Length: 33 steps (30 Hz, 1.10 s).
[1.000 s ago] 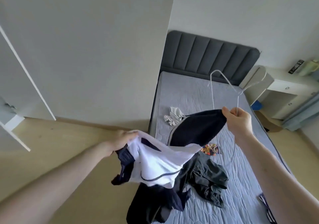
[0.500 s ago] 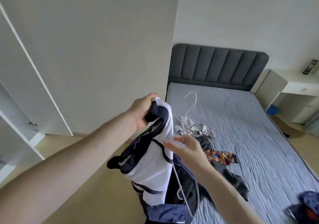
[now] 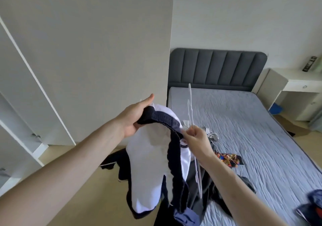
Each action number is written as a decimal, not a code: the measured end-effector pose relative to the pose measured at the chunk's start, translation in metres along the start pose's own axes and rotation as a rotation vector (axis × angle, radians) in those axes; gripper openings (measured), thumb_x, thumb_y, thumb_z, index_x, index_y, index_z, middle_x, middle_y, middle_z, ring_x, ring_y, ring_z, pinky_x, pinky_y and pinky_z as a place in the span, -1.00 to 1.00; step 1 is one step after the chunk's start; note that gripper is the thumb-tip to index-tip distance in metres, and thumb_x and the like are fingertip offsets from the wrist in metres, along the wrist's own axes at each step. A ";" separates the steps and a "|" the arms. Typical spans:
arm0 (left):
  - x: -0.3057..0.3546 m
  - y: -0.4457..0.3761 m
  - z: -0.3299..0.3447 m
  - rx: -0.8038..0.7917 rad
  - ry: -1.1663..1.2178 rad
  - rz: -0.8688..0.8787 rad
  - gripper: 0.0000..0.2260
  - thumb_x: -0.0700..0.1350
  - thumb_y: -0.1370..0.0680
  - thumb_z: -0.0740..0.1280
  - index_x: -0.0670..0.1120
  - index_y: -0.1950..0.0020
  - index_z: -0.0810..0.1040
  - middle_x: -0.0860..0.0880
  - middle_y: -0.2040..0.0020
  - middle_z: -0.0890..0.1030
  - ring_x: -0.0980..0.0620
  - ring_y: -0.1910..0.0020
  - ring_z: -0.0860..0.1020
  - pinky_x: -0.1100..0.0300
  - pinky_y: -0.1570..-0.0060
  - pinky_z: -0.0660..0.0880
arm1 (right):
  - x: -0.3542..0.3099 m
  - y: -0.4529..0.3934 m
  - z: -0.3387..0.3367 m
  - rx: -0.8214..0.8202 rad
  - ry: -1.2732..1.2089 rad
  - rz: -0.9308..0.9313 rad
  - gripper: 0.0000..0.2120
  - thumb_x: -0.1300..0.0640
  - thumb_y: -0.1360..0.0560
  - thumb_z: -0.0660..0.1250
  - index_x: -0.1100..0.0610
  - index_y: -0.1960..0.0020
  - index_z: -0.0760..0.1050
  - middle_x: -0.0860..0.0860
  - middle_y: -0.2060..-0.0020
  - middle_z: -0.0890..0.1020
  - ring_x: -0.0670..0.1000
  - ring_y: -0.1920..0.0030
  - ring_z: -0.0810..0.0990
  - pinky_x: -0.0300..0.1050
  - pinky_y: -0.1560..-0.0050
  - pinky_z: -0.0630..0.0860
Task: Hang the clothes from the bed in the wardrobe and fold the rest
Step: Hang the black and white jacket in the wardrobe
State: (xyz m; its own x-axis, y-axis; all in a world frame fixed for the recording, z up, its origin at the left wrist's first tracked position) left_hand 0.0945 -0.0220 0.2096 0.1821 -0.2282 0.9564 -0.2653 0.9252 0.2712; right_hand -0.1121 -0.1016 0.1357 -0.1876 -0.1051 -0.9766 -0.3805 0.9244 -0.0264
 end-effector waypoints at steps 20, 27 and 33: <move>0.012 0.008 -0.020 0.244 -0.080 0.193 -0.83 -0.15 -0.61 0.36 -0.27 0.00 0.64 -0.15 0.18 0.65 -0.10 0.16 0.62 0.17 0.20 0.54 | 0.008 -0.031 -0.015 -0.109 -0.120 0.089 -0.51 0.17 -0.59 0.45 -0.03 0.38 0.26 0.02 0.41 0.51 0.01 0.37 0.57 0.03 0.10 0.69; 0.030 0.004 -0.001 0.263 -0.048 0.165 -0.87 -0.11 -0.59 0.32 -0.15 -0.01 0.59 -0.16 0.09 0.56 -0.09 0.11 0.55 0.02 0.04 0.45 | 0.013 -0.009 -0.038 0.093 0.022 0.035 -0.60 -0.17 -0.53 0.46 0.17 0.06 0.48 -0.04 0.14 0.75 -0.03 0.21 0.76 0.00 0.24 0.72; 0.036 -0.005 0.036 0.146 0.015 0.117 -0.85 -0.14 -0.64 0.27 -0.13 0.02 0.61 -0.14 0.12 0.64 -0.06 0.14 0.60 0.15 0.17 0.53 | 0.030 0.030 0.028 -0.054 0.177 0.133 -0.26 -0.40 -0.15 0.61 -0.06 -0.12 0.41 -0.13 0.01 0.63 -0.22 0.07 0.67 -0.30 0.23 0.61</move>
State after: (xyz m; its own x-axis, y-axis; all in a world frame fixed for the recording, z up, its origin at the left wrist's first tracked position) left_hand 0.0681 -0.0463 0.2468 0.1560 -0.1154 0.9810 -0.4196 0.8913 0.1716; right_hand -0.1031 -0.0668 0.0999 -0.3937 -0.0506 -0.9178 -0.3883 0.9142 0.1162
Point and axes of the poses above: each hand's wrist, its own y-axis away from the middle knuckle, its own z-axis out of the palm, x = y × z, the point moved 8 cm from there along -y, towards the middle knuckle
